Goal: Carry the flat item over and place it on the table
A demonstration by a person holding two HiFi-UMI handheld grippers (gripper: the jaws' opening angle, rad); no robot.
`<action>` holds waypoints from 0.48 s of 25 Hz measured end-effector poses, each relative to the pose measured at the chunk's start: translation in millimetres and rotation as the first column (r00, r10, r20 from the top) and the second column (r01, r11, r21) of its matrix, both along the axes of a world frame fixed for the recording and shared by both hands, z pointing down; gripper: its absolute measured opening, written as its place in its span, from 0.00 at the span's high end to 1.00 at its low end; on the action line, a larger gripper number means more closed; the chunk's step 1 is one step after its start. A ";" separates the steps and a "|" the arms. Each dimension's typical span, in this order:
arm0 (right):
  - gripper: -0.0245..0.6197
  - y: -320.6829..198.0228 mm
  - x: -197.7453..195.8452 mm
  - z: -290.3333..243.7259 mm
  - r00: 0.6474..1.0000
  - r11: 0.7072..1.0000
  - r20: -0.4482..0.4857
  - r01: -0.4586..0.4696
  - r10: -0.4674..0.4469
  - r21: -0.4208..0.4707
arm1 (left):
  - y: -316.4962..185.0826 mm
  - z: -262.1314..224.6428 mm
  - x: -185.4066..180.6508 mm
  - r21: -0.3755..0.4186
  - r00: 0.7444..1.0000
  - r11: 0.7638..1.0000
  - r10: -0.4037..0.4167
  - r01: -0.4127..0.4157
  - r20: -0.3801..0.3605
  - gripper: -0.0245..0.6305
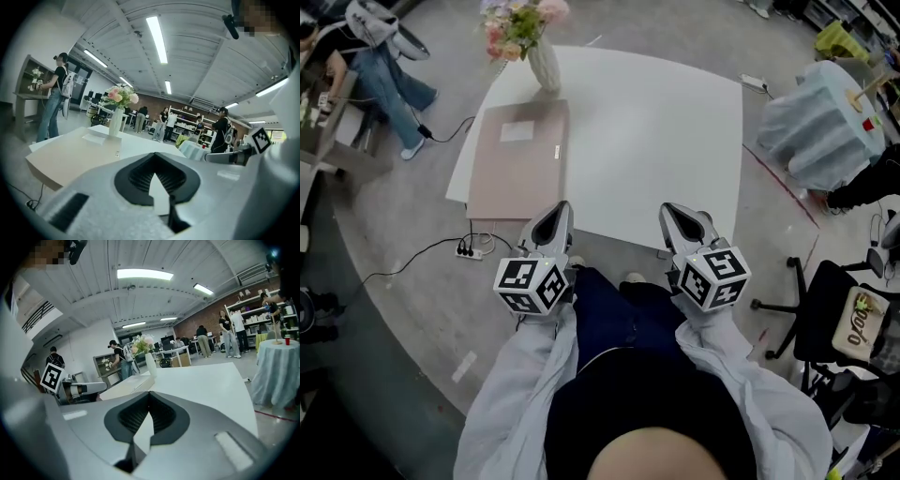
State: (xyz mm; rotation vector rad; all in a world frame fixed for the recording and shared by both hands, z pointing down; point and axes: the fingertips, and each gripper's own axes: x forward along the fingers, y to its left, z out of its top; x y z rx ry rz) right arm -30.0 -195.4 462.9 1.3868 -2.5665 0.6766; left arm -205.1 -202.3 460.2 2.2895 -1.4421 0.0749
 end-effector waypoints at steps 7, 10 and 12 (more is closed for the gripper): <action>0.95 11.8 16.4 9.9 1.000 1.000 -0.017 0.026 -0.026 -0.008 | 14.2 7.9 13.2 -0.014 1.000 1.000 -0.008 0.008 0.004 0.95; 0.95 12.7 21.7 12.0 1.000 1.000 -0.010 0.029 -0.029 -0.010 | 18.1 10.4 17.4 -0.016 1.000 1.000 -0.020 0.020 0.018 0.95; 0.95 12.9 23.3 12.9 0.999 0.999 -0.010 0.031 -0.031 -0.010 | 20.5 11.6 18.6 -0.016 0.999 1.000 -0.023 0.024 0.027 0.95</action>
